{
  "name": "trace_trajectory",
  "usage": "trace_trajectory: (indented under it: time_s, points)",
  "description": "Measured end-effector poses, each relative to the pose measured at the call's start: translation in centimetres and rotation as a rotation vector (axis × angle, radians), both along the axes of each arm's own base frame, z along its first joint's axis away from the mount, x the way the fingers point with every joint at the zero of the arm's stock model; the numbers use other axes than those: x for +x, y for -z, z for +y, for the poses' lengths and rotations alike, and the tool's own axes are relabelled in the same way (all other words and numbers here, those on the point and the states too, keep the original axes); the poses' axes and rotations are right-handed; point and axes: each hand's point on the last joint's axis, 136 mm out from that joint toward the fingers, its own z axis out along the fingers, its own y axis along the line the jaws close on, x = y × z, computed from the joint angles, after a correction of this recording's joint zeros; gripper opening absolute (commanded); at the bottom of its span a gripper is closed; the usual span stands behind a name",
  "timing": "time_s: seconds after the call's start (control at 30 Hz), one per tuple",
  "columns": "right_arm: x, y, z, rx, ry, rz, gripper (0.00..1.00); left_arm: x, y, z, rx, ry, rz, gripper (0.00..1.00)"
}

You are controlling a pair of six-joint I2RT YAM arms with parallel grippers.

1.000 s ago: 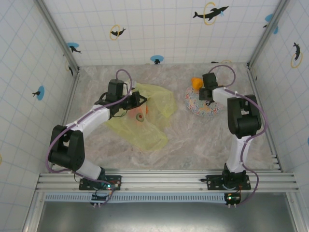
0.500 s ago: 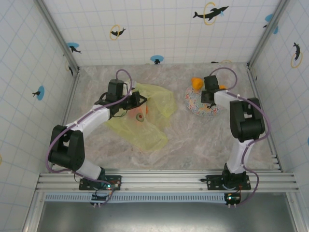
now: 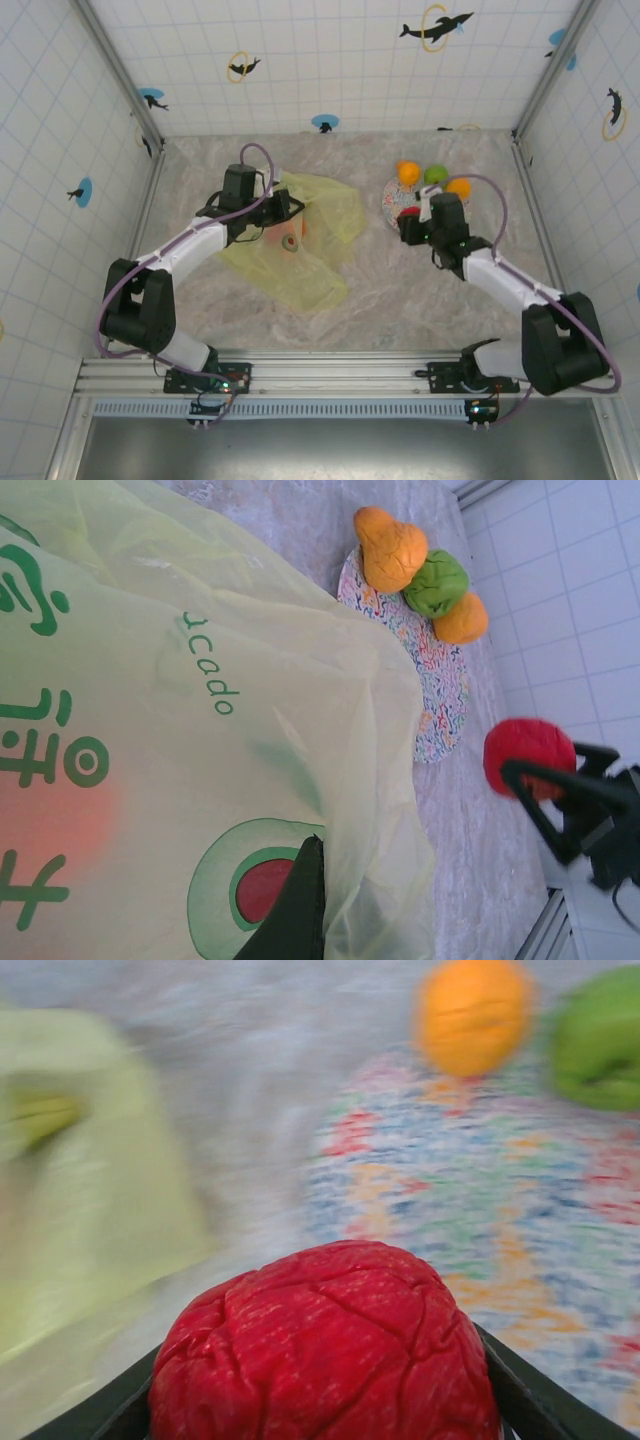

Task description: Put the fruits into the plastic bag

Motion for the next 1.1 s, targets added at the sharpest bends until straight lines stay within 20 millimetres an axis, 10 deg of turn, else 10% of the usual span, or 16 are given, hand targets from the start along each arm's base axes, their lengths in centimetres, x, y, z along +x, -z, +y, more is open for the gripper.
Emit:
trace_trajectory:
  time_s: [0.27, 0.57, 1.1]
  points:
    - [-5.2, 0.1, 9.5, 0.061, -0.396, -0.046, 0.66, 0.0, 0.0, 0.0, 0.000, 0.000, 0.000, 0.00]
    - [-7.9, 5.1, 15.6, 0.048, -0.640, 0.040, 0.64, -0.1, -0.1, -0.1, -0.004, 0.006, 0.001, 0.00]
    - [-2.3, 5.8, 22.2, 0.090, -0.558, -0.151, 0.62, -0.1, -0.2, -0.2, -0.020, 0.004, 0.010, 0.00]
